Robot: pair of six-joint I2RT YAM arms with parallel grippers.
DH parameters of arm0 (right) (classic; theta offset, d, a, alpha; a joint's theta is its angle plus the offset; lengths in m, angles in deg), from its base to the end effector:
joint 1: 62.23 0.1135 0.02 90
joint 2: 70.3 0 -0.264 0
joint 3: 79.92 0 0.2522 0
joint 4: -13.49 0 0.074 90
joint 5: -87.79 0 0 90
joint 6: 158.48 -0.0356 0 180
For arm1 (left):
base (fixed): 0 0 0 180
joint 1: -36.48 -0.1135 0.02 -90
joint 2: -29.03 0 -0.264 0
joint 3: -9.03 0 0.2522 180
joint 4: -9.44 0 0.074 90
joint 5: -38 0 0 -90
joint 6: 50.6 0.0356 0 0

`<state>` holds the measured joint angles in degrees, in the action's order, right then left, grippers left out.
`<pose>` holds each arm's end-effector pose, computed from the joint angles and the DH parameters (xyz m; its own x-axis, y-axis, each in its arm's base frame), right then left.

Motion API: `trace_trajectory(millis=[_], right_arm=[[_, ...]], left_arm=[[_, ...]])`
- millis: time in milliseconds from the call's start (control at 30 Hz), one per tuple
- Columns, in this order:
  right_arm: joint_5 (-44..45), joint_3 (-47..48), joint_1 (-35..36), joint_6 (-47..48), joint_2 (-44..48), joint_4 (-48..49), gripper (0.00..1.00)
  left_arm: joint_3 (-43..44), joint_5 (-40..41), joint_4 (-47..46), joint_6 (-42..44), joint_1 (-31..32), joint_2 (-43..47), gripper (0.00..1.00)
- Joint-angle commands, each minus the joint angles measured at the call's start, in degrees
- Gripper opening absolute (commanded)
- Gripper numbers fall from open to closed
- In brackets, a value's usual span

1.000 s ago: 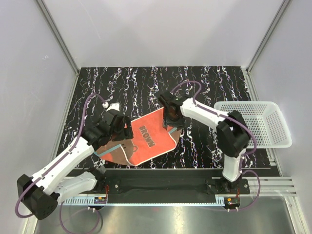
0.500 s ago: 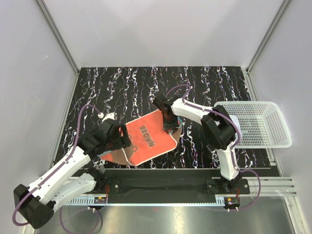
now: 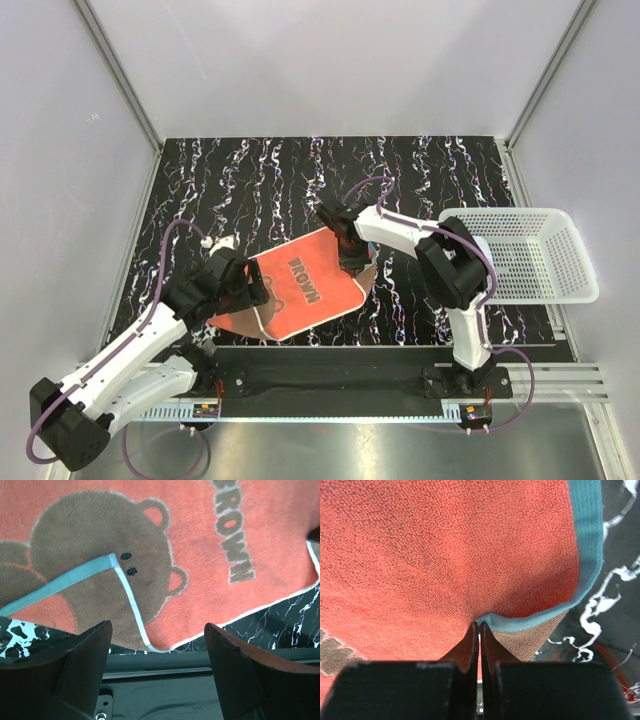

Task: Roll the towels
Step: Flatten the towel

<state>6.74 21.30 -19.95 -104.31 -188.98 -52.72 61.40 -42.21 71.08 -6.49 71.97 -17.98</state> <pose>0.2992 0.2645 0.1609 -0.9778 -0.1075 -0.1799 -0.0980 0.9933 -0.0608 0.1270 -0.0831 0.2394 -0.8270 -0.2793 -0.4879 -0.1415 0.9433 -0.3001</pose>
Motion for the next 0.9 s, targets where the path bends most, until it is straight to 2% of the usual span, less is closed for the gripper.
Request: trace_trajectory(millis=[0, 200, 433, 633, 867], right_arm=[[2.92, -6.48, -1.41, -0.29, 3.7, 0.93, 0.0], [0.72, -18.97, -7.56, -2.4, 14.95, 5.33, 0.0], [-1.12, -26.1, -8.18, -5.29, 24.17, 5.86, 0.0], [-2.71, -29.71, -8.18, -5.83, 26.56, 7.36, 0.0], [-3.41, -30.68, -8.09, -5.65, 27.79, 7.71, 0.0]], left_arm=[[-0.99, -1.17, -2.79, -1.66, -0.24, 0.16, 0.78], [-2.75, -1.52, -4.89, -2.1, -0.15, -1.42, 0.72], [-6.18, -1.79, -11.48, -2.1, 1.42, -6.6, 0.67], [-2.76, -0.03, -15.09, -2.8, 3.8, -14.95, 0.67], [3.05, 3.31, -15.18, -1.84, 4.07, -24.09, 0.67]])
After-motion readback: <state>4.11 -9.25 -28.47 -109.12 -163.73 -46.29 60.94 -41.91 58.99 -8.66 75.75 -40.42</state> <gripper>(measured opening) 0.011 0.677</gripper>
